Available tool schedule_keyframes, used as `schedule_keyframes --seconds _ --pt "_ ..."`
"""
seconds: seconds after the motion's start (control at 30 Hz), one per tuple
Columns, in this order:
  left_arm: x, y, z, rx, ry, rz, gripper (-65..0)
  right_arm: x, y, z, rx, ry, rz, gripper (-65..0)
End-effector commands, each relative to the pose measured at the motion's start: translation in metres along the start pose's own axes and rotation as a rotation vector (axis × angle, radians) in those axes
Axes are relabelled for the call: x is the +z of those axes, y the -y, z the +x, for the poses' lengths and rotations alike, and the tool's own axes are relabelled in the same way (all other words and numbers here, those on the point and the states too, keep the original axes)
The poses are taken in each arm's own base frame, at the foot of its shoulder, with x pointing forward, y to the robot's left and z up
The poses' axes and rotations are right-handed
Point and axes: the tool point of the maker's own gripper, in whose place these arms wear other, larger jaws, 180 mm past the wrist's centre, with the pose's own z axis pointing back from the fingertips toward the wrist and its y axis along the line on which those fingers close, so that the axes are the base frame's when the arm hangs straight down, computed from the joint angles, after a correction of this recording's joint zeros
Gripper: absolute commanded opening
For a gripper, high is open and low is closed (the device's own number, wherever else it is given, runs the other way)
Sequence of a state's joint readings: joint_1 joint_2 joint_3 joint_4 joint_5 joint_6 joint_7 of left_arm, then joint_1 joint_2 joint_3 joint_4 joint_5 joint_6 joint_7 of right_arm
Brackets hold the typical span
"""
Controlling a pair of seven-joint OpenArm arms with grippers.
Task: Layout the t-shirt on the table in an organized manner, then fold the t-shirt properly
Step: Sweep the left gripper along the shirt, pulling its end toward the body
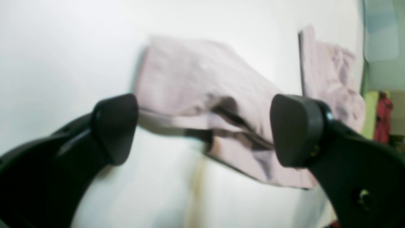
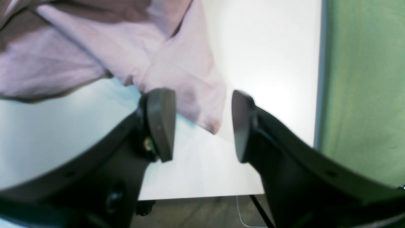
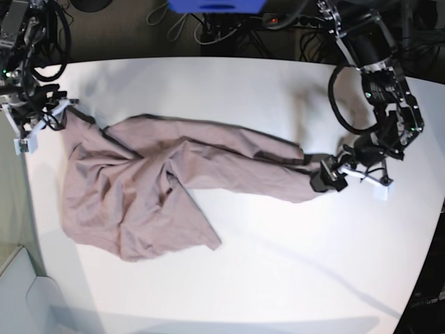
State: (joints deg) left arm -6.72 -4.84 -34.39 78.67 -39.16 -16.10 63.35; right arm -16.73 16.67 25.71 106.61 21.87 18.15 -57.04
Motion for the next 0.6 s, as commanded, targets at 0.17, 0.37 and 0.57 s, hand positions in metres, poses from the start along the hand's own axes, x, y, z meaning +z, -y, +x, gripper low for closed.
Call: schedule_keyframes --seconds 0.17,0.37,0.57 --pt "-0.009 0.011 0.012 -0.014 0.038 -0.033 0.0 0.005 0.005 0.012 0.016 0.037 -0.011 -35.8" --pt "-0.016 0.012 0.008 -0.011 0.028 -0.036 -27.5 0.005 0.005 0.012 0.018 0.037 -0.011 -35.8" --pt "-0.025 0.011 0.012 0.026 0.017 -0.041 -59.3 0.005 0.005 0.013 0.017 0.042 -0.011 -35.8"
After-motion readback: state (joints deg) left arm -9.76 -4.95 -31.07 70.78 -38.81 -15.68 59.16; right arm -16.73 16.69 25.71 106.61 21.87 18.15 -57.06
